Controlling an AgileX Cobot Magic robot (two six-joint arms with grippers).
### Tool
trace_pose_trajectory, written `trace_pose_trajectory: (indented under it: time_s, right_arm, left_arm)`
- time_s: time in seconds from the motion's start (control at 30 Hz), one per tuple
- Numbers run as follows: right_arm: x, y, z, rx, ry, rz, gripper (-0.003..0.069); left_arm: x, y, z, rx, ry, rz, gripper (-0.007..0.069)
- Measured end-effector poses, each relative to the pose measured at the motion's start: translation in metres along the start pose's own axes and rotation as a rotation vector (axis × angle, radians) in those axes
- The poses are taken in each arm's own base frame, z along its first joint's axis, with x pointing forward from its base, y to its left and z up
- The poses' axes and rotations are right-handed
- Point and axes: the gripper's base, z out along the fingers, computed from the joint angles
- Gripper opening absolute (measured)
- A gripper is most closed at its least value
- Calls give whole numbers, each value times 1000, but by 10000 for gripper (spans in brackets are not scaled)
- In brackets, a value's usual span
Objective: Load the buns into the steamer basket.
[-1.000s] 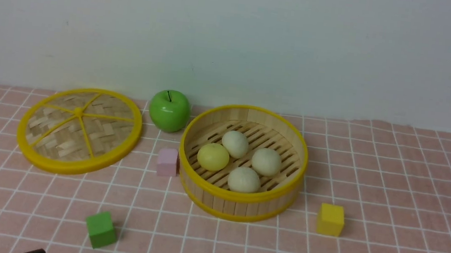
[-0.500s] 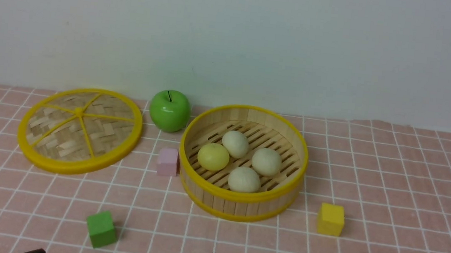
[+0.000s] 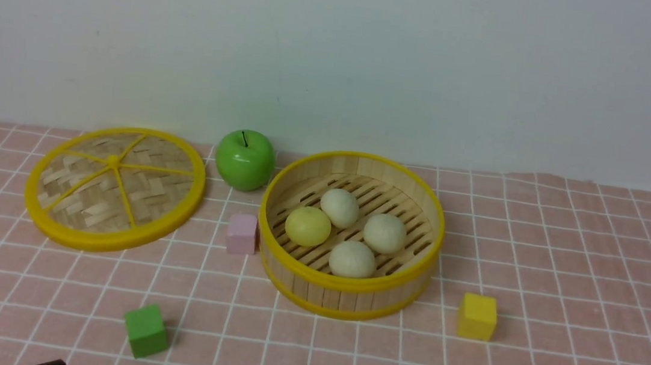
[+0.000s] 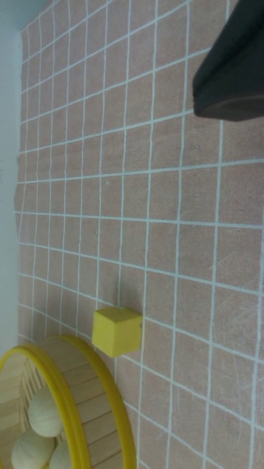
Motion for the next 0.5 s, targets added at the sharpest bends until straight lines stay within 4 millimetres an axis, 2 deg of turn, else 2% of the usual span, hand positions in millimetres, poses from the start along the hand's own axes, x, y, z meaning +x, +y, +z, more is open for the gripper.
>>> trace_pose_trajectory:
  time_s: [0.5]
  right_arm:
    - [0, 0, 0, 0, -1, 0, -6]
  left_arm:
    - [0, 0, 0, 0, -1, 1, 148]
